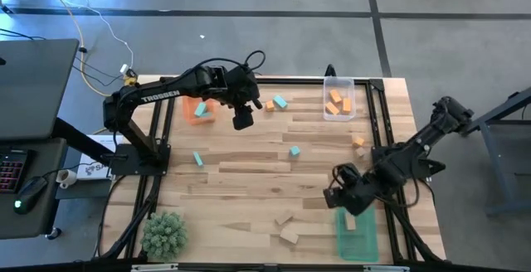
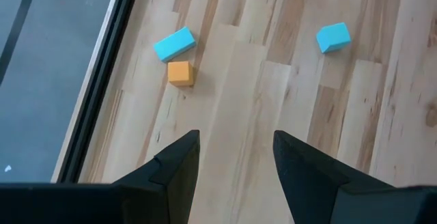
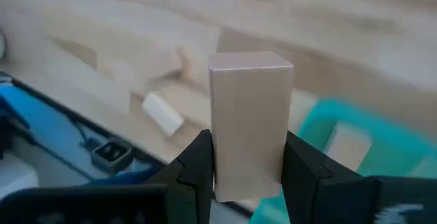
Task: Sort & place blocks by color
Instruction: Put the brown block into the light green bin
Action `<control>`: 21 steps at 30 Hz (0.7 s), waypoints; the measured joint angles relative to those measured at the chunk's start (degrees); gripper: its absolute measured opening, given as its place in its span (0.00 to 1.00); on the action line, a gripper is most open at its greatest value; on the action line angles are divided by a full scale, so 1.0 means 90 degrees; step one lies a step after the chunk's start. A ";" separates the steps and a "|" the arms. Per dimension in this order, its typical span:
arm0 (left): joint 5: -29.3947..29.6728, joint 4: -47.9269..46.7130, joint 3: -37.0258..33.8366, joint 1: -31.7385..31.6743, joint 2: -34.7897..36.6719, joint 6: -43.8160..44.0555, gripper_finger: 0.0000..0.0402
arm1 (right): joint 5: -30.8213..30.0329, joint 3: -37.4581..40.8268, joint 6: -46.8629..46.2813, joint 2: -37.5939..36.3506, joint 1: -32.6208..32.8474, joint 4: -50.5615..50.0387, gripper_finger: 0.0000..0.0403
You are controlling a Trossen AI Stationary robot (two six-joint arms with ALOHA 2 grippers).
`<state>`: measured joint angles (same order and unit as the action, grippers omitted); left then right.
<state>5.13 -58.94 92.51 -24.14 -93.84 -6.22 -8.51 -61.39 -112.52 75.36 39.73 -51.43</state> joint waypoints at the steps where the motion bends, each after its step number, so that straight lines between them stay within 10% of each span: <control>1: 0.0000 0.0005 0.0000 0.0000 0.0000 0.0000 0.43 | 0.0057 0.0000 -0.0195 0.0046 0.0113 0.0066 0.25; 21: -0.0007 0.0341 0.0000 0.0000 0.0000 0.0012 0.43 | 0.2110 -0.0005 -0.1637 0.1210 0.1047 0.0229 0.25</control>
<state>5.06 -55.87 92.51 -24.14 -93.84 -6.11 10.49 -61.43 -127.25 86.25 49.15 -49.37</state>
